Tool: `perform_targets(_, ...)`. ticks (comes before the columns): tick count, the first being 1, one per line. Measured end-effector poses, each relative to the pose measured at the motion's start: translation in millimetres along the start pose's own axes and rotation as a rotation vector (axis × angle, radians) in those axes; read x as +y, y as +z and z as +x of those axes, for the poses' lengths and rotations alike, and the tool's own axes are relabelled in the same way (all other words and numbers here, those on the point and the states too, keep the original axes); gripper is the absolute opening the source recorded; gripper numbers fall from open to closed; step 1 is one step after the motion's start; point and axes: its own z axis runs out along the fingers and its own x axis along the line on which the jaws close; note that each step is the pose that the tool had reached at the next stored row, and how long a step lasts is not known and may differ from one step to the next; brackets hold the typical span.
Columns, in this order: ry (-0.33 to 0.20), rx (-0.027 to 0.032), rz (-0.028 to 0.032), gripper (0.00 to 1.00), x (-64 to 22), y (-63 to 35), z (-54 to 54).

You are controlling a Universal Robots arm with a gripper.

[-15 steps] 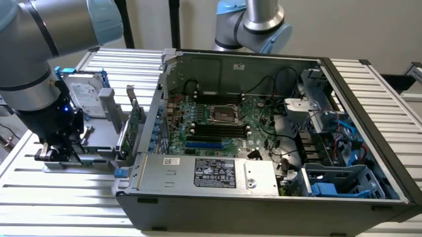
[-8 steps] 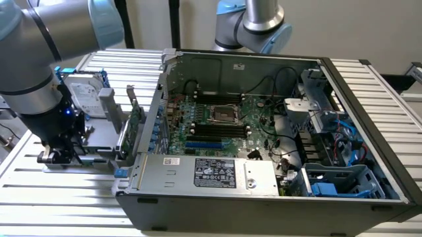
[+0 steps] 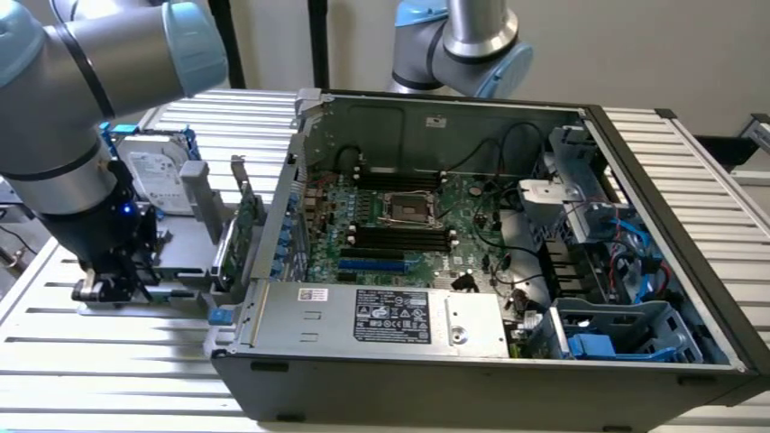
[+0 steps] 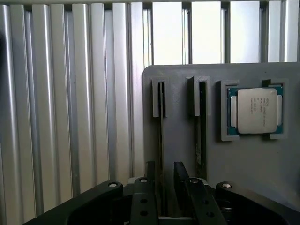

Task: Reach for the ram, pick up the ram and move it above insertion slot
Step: 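Pick up the ram and move it above insertion slot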

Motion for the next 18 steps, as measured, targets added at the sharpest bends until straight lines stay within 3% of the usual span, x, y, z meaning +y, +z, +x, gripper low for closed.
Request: perform_targets(18,-0.029,-0.0004,-0.0004,0.31,-0.2,8.4,-1.5)
